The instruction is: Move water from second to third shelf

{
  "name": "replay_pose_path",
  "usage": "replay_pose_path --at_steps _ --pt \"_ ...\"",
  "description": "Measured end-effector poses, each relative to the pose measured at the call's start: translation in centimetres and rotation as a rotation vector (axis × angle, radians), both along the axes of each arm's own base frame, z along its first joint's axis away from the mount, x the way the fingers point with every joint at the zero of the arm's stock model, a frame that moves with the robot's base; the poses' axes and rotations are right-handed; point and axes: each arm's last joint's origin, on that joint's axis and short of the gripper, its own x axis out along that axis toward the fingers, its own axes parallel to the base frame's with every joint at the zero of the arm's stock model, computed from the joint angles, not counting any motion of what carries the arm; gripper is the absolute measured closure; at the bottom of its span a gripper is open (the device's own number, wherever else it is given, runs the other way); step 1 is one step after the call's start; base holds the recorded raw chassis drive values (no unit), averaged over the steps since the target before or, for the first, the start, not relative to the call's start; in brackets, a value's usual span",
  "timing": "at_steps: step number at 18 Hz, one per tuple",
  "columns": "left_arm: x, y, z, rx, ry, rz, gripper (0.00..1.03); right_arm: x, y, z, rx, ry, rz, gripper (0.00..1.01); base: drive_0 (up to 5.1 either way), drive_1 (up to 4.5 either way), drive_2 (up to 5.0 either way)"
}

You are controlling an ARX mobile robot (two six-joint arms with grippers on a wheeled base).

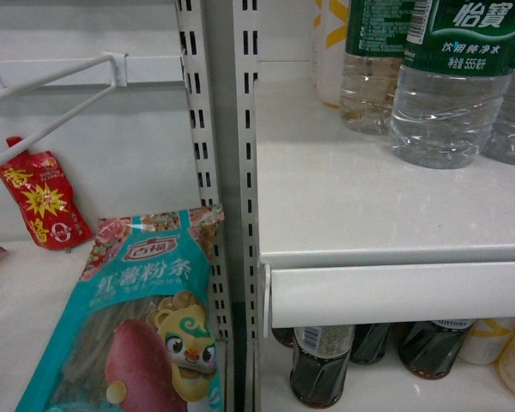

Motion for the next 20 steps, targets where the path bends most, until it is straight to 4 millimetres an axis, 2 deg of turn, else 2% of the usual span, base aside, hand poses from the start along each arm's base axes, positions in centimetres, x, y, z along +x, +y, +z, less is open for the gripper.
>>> replay_pose_path --at_steps 7,12,13,15,20 --pt "0.0 0.0 0.0 0.0 0.0 0.0 0.05 -1.1 0.0 -2.3 0.0 0.0 0.0 0.99 0.0 0.0 0.0" --pt "0.0 0.0 0.0 0.0 0.0 0.0 0.05 -1.7 0.0 -3.1 0.0 0.009 0.0 0.99 0.0 0.0 0.0" --pt "0.0 0.0 0.0 0.0 0.0 0.0 0.05 -2.3 0.0 -4.0 0.0 0.026 0.0 0.99 0.0 0.0 0.0" --pt "0.0 0.0 0.0 0.0 -0.001 0.0 0.05 -2.6 0.0 -3.7 0.003 -0.02 0.0 0.99 0.0 0.0 0.0" --pt "0.0 0.0 0.0 0.0 0.0 0.0 0.05 -2.6 0.0 -3.9 0.003 -0.009 -0.002 0.99 0.0 0.0 0.0"
